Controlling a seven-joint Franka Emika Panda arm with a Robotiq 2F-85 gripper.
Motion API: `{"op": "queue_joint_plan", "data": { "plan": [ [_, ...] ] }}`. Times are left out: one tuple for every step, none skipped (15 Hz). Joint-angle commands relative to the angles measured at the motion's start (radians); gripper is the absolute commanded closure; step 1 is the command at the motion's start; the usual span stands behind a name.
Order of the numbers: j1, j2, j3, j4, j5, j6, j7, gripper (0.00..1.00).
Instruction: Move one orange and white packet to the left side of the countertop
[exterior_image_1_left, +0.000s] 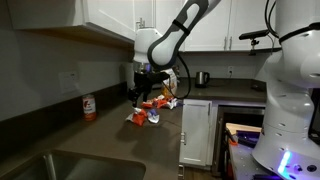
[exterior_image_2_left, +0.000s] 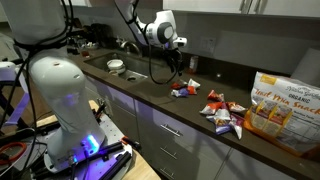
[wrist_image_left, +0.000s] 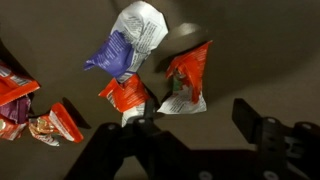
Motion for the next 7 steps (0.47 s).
{"op": "queue_joint_plan", "data": {
  "plan": [
    [-0.004, -0.107, -0.002, -0.061, 0.002, -0.070, -0.002, 0.00],
    [-0.010, -0.136, 0.004, -0.075, 0.018, -0.099, -0.016, 0.00],
    [-0.014, -0.158, 0.009, -0.084, 0.025, -0.130, -0.023, 0.00],
    [-0.018, -0.186, 0.016, -0.094, 0.056, -0.172, -0.054, 0.00],
    [-0.020, -0.212, 0.021, -0.104, 0.091, -0.211, -0.086, 0.00],
    [-0.020, -0.237, 0.025, -0.112, 0.129, -0.250, -0.122, 0.00],
    [-0.020, -0.259, 0.027, -0.116, 0.160, -0.289, -0.149, 0.00]
  ]
}}
